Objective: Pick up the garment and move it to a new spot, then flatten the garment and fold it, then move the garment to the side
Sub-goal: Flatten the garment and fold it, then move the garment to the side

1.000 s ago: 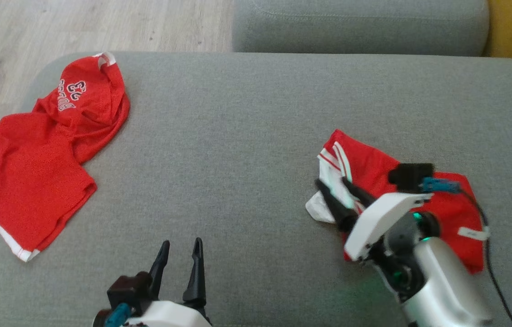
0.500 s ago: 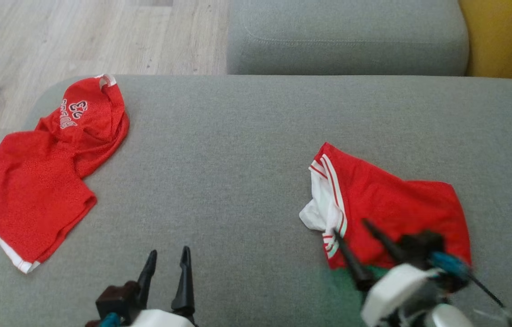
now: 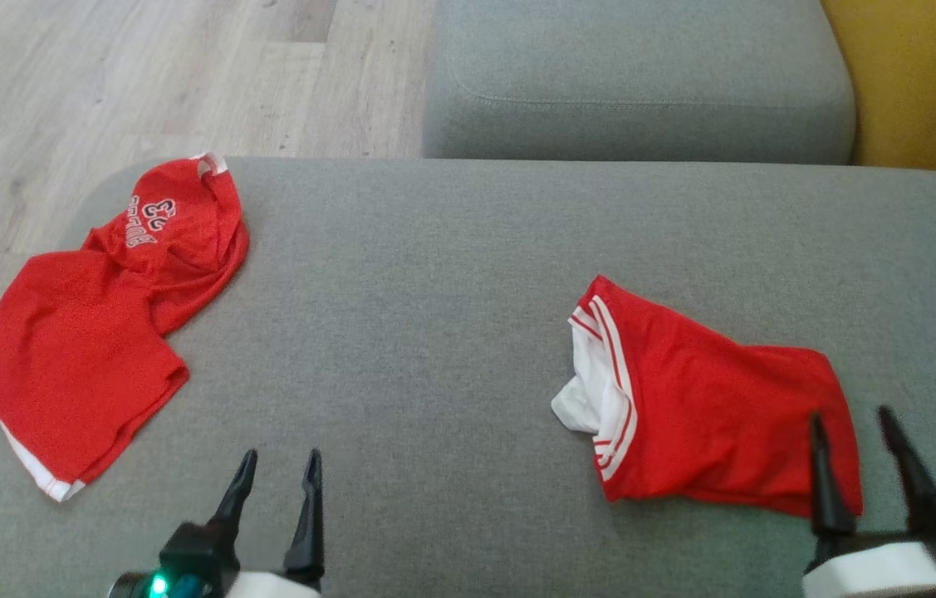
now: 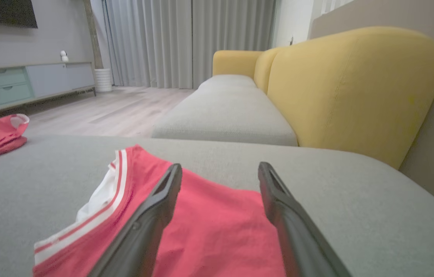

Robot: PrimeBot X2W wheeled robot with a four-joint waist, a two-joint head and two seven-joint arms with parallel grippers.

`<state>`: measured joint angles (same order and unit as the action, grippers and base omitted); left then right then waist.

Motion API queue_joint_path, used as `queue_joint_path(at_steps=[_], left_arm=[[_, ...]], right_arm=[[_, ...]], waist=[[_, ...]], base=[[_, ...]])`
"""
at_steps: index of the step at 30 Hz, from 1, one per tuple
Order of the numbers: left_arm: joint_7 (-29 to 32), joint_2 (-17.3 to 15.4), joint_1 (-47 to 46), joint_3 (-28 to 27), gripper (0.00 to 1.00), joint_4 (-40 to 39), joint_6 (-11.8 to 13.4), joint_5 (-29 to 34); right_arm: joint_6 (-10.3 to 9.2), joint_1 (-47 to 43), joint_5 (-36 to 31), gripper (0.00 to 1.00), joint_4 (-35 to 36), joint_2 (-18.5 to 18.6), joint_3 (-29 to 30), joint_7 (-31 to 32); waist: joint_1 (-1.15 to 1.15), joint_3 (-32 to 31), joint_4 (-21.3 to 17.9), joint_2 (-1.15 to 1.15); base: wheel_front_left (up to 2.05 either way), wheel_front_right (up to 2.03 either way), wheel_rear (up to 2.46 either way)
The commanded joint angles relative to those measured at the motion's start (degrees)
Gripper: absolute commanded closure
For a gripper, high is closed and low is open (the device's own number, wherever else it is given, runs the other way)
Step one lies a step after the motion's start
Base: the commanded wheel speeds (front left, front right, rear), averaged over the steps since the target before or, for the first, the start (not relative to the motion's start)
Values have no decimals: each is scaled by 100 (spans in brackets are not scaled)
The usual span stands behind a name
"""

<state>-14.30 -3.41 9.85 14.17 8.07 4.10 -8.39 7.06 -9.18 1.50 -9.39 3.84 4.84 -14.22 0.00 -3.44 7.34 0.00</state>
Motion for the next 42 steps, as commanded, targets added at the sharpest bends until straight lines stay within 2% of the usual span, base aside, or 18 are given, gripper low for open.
queue_joint_path(at_steps=[1, 4, 8, 25, 28, 31, 35, 37, 40, 42], left_arm=[[-70, -4, -112, -200, 0, -142, -5, 42], [-70, 2, -18, -326, 0, -112, -48, 127], [-70, 12, 125, -472, 0, -98, -92, 188], [-70, 50, 176, -645, 0, -200, -96, 171], [-70, 51, 167, -616, 0, -231, -57, 115], [-70, 52, 139, -575, 0, -251, -15, 55], [-70, 52, 72, -469, 0, -245, 54, -56], [-70, 52, 29, -387, 0, -231, 73, -96], [-70, 53, -110, -224, 0, -235, 120, -159], [-70, 53, -177, -171, 0, -227, 141, -182]], right_arm=[[43, 125, 21, 0, 235, 53, -94, -73], [43, -14, 87, 0, 434, -30, 108, -75], [43, -141, 159, 0, 313, -77, 224, -76], [43, -61, 291, 0, 32, -95, 58, -77], [43, 141, 477, 0, 9, 52, 15, -65], [43, 494, 982, 0, 131, 314, -23, 530], [43, 956, 1829, 0, 232, 706, 21, 2234], [43, 1132, 2123, 0, 43, 760, 157, 3147], [43, 1484, 2041, 0, -431, 959, 319, 4036], [43, 1670, 1966, 0, -741, 939, 414, 4175]], waist=[[0, -5, 8, 0], [0, -34, 4, 0], [0, -80, -39, 0], [0, -22, -41, 0], [0, 18, -64, 0], [0, 71, -88, 0], [0, 213, -115, 0], [0, 284, -108, 0], [0, 481, -30, 0], [0, 565, 0, 0]], base=[[0, 0, 0], [0, 0, 0], [0, 0, 0], [0, 0, 0], [0, 0, 0], [0, 0, 0], [0, 0, 0], [0, 0, 0], [0, 0, 0], [0, 0, 0]])
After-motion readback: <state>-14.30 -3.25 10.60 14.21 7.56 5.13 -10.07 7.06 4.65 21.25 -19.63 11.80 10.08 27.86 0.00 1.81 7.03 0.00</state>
